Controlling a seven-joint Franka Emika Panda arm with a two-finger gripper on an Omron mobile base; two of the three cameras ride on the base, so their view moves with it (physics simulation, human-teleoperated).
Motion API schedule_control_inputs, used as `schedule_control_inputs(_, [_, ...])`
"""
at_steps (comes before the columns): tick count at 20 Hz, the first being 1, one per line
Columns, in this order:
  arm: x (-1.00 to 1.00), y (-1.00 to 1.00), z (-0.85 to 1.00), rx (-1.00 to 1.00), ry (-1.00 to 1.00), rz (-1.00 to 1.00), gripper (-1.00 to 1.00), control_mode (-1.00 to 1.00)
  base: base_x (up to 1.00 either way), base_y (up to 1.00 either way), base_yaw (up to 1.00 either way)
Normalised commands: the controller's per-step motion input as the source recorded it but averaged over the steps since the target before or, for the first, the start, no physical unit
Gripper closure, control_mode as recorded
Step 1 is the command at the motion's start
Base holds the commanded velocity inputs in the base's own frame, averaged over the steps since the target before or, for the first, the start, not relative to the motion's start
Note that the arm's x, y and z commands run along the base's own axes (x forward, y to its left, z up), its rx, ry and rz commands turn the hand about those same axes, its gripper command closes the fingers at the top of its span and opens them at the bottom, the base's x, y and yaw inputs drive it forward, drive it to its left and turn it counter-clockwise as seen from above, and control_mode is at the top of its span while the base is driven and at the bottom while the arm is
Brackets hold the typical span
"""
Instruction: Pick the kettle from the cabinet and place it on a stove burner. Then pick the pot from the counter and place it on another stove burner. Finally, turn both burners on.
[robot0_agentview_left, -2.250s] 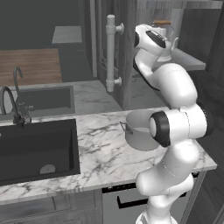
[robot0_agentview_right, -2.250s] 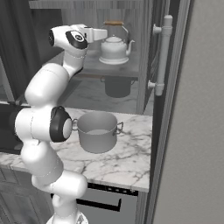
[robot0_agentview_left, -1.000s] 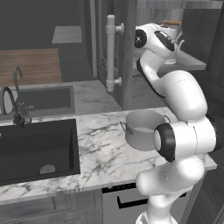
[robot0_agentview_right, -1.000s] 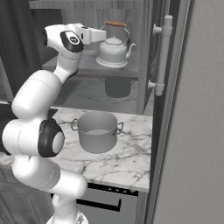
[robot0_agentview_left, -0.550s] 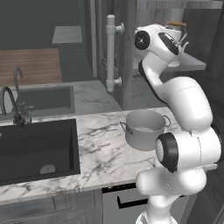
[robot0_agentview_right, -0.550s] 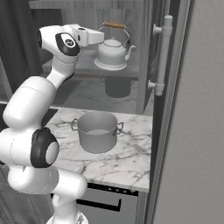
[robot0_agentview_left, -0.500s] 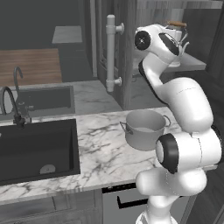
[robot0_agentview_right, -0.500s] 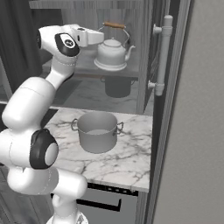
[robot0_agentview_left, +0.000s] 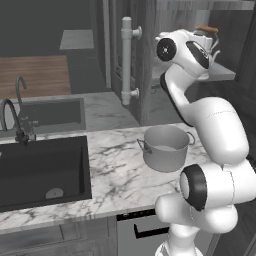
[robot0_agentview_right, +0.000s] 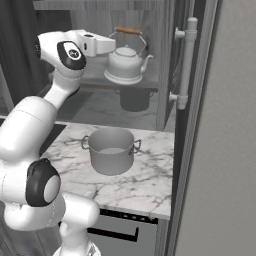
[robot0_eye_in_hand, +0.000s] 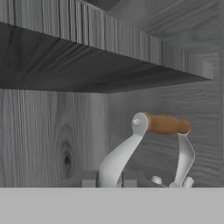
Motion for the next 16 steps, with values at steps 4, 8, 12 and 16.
schedule_control_inputs(4, [-0.32, 0.00, 0.00, 0.00, 0.00, 0.00, 1.00, -1.00, 0.00, 0.00, 0.00])
schedule_control_inputs(8, [-0.33, 0.00, 0.00, 0.00, 0.02, -0.01, 1.00, -1.00, 0.00, 0.00, 0.00])
schedule_control_inputs(12, [-0.32, 0.00, 0.00, 0.01, 0.02, -0.04, 1.00, -1.00, 0.00, 0.00, 0.00])
schedule_control_inputs(16, [-0.29, 0.00, 0.00, 0.00, 0.03, -0.05, 1.00, -1.00, 0.00, 0.00, 0.00])
